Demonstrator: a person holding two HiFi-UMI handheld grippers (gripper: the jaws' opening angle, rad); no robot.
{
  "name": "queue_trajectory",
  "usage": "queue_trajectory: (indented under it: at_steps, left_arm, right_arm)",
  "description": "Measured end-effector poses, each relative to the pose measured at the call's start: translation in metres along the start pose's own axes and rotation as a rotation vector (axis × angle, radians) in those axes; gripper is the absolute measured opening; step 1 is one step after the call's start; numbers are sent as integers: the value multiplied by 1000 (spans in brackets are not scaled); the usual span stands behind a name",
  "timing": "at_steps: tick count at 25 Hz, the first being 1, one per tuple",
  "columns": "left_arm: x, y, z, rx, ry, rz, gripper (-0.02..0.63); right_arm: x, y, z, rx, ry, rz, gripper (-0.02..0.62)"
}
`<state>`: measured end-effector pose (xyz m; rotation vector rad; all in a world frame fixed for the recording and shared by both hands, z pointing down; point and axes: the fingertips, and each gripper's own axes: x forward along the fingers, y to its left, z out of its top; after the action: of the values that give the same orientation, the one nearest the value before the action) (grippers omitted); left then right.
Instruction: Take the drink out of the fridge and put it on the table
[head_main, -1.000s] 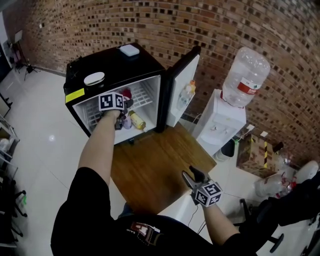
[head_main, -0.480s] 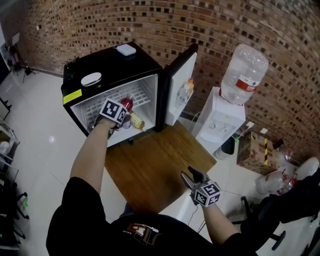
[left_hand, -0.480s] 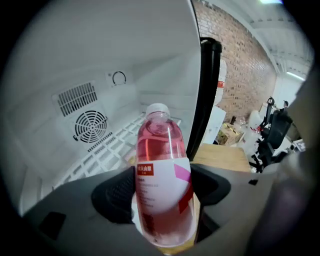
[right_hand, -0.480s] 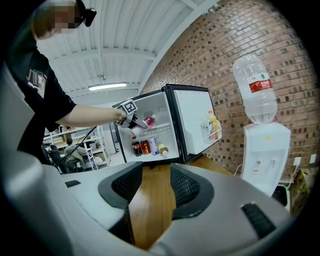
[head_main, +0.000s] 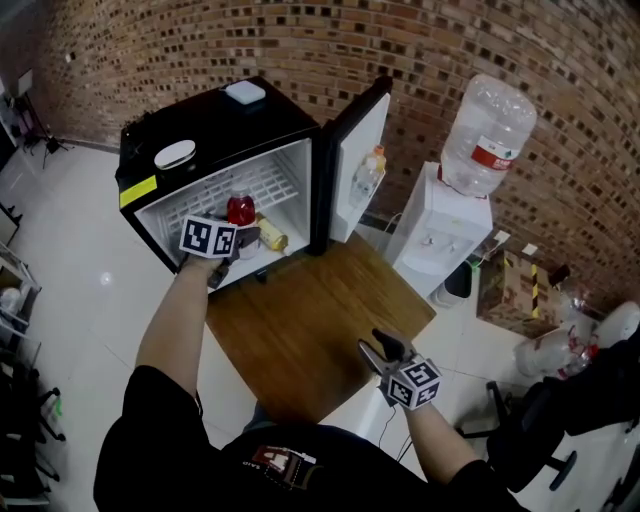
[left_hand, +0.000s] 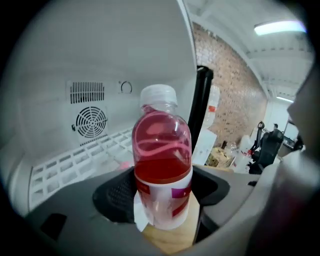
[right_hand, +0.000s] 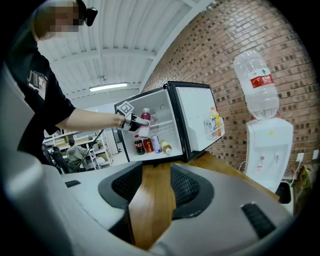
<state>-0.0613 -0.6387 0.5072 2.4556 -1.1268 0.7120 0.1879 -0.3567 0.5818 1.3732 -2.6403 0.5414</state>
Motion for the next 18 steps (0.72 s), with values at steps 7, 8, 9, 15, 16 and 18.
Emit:
queue_trajectory:
  at_steps: [7, 8, 9, 15, 16, 18]
  left_arm:
    - [-19, -79, -5, 128, -359, -209, 324]
    - [-16, -92, -14, 144, -375, -234, 324]
    - [-11, -105, -26, 156, -387, -257, 324]
    - [39, -178, -130, 197, -375, -310, 324]
    - [49, -187, -147, 206, -367, -311, 324]
    - [62, -205, -179, 232, -342, -323, 324]
  right_arm:
    - [-3, -14, 3, -46, -52, -32, 206]
    - [-2, -18, 6, -60, -69, -38, 206]
    - [0, -23, 9, -76, -85, -43, 206]
    - [5, -35, -7, -176, -128, -62, 206]
    - [8, -38, -14, -181, -126, -63, 206]
    - [12, -41, -31, -172, -121, -66, 206]
